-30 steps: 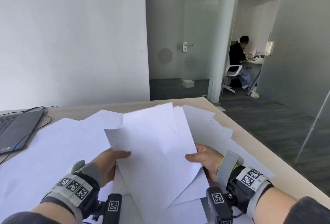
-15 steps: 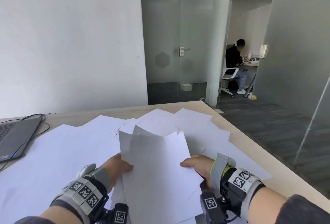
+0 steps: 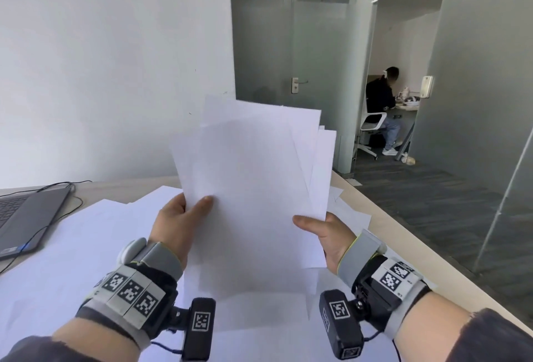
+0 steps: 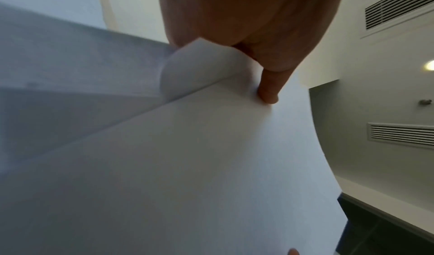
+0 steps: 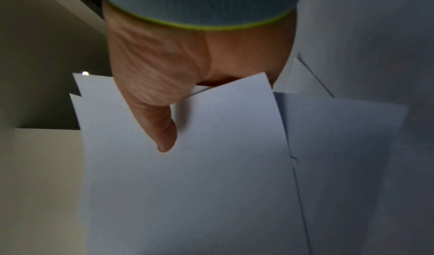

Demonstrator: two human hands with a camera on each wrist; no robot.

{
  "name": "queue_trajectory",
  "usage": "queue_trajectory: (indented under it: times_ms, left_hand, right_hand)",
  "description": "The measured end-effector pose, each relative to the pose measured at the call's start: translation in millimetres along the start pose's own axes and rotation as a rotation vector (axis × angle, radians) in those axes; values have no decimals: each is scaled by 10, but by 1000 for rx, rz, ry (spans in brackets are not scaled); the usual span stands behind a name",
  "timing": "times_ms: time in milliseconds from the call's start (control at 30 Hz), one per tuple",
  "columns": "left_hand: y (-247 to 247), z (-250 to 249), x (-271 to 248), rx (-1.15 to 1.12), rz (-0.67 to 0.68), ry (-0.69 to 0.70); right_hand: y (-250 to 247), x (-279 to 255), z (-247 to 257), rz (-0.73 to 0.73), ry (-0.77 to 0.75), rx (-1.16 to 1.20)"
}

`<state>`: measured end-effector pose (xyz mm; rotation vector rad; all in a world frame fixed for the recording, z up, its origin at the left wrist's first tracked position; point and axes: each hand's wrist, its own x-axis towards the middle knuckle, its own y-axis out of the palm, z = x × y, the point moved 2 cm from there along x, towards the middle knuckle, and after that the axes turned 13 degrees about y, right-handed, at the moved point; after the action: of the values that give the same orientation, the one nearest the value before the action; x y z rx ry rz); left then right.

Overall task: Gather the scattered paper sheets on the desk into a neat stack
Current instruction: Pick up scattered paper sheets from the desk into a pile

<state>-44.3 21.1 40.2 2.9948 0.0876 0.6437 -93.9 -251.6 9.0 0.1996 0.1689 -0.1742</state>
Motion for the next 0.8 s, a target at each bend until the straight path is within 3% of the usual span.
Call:
queue_trajectory:
  times_ms: [233, 533, 800]
  left_hand:
    - [-6, 109, -84, 77, 145, -54]
    - [28, -172, 155, -68, -23, 107]
    - [-26, 90, -22, -64, 85, 37]
  right_hand:
    - [-3, -66, -5, -36, -87, -51]
    - [144, -22, 528, 50, -248, 51]
    - [69, -15, 149, 23, -221, -51]
